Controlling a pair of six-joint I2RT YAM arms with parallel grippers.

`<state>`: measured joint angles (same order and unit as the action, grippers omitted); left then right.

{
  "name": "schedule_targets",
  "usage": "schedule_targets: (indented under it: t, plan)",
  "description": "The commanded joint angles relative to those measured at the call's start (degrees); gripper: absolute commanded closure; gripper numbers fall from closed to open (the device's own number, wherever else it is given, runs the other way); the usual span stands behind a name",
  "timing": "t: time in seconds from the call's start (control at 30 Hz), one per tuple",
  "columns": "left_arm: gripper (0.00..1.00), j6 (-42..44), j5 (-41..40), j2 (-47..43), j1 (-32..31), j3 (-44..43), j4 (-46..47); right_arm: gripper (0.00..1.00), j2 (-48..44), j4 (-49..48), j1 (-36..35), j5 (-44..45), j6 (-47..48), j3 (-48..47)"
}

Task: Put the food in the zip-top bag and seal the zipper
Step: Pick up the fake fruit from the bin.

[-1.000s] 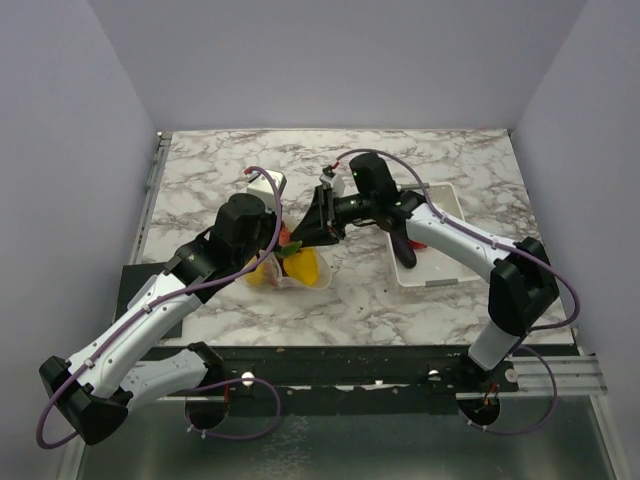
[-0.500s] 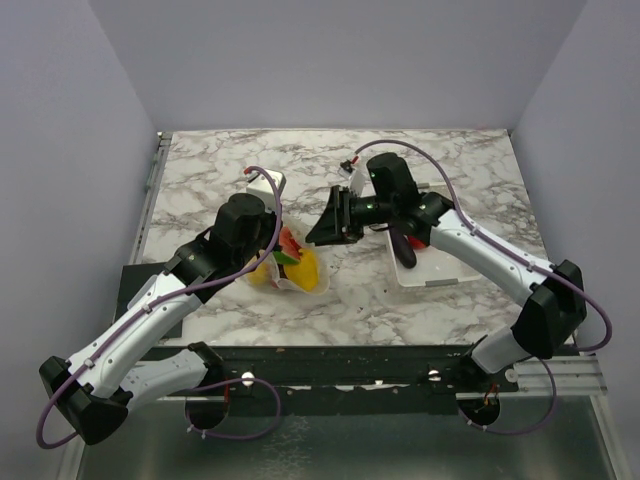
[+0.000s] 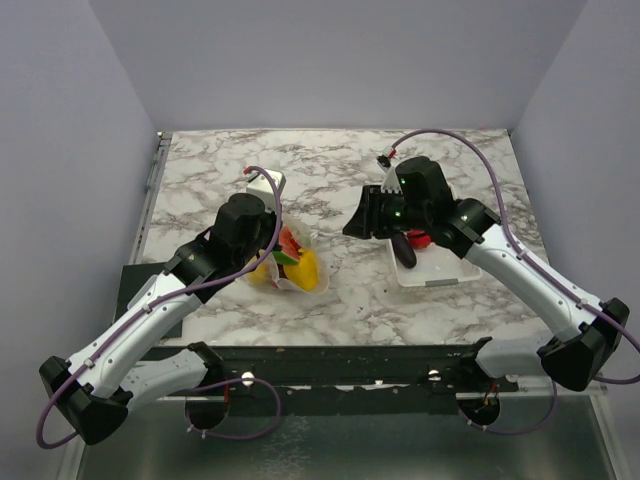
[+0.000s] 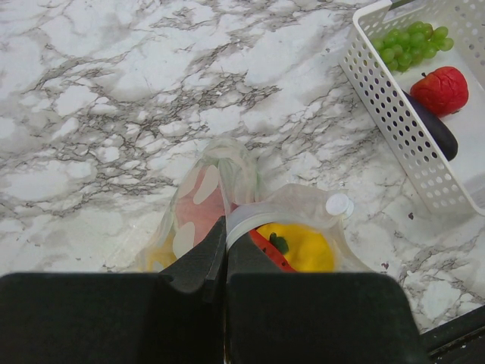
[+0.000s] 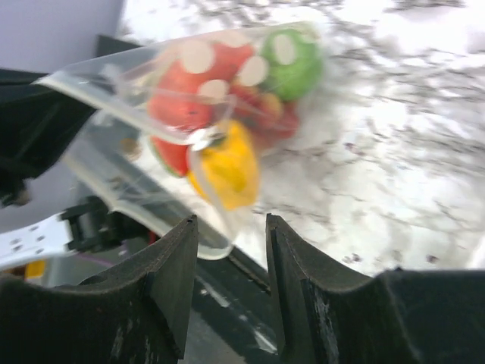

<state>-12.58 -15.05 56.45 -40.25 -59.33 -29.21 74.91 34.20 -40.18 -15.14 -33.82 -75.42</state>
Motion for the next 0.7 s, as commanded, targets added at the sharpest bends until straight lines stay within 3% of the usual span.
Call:
schedule_targets:
  t: [0.0,0.27,0.43,0.67]
  plan:
    - [1.0,-0.2,-1.5,-0.9,-0.2,0.3,2.6,0.54,0.1,10.0,-0.1,15.8,6.2,-1.2]
    - [1.0,0.0,-1.6,-1.1,-0.2,0.4,2.7,0.51,-1.0,10.6,0.9,33.0,9.5,3.4]
    - [1.0,0.1,-1.6,-1.1,-0.2,0.4,2.6,0.38,-0.5,9.5,2.6,41.7,11.7,6.2]
    - [1.0,0.0,-1.5,-1.2,-0.1,0.4,2.7,0.31,1.0,4.9,7.9,41.4,15.2,9.6]
